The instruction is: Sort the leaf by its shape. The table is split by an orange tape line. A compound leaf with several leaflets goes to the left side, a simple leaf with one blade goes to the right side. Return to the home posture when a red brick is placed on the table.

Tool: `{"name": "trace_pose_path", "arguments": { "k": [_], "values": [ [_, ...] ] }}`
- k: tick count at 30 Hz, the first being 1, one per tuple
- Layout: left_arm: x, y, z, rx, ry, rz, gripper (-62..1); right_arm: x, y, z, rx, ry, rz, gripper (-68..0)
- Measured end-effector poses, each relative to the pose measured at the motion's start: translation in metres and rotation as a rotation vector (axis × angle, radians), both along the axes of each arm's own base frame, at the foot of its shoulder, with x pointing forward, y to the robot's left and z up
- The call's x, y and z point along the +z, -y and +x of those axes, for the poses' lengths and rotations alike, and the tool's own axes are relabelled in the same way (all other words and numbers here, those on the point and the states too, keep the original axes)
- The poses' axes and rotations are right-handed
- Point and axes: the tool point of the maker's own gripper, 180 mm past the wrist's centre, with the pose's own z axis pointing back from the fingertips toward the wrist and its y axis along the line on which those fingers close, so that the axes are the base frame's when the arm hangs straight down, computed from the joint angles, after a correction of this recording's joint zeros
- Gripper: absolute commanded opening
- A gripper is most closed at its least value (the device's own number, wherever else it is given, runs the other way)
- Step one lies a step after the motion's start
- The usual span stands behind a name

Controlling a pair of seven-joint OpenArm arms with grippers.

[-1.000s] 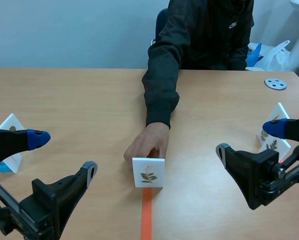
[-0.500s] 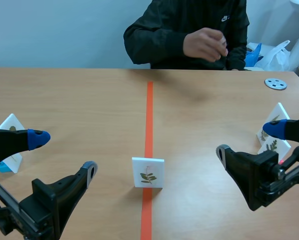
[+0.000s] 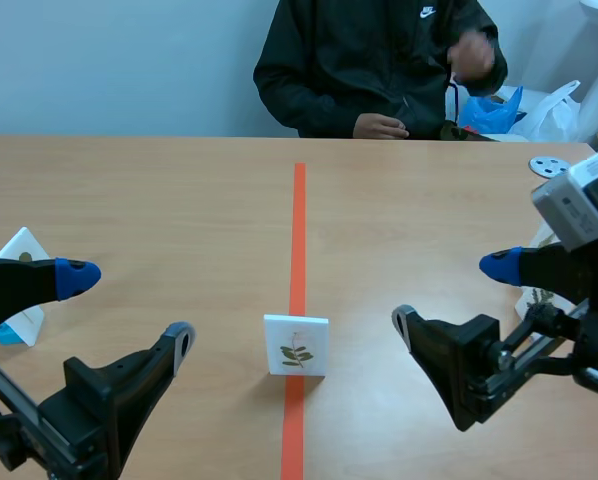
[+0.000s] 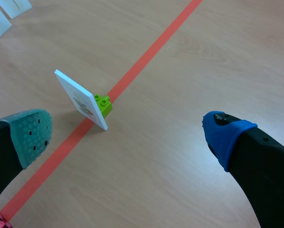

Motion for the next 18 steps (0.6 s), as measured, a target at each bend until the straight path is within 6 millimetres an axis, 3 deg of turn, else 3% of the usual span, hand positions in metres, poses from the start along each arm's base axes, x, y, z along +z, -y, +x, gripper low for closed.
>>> {"name": "trace_pose_path", "arguments": {
  "k": [5, 18],
  "values": [
    [0.0, 0.0, 0.0, 0.0, 0.0, 0.0, 1.4, -0.024, -0.011, 0.009, 0.033, -0.031, -0.002, 0.4],
    [0.0, 0.0, 0.0, 0.0, 0.0, 0.001, 1.4, -0.08, -0.069, 0.019, 0.265, -0.01, -0.092, 0.4]
  ]
}}
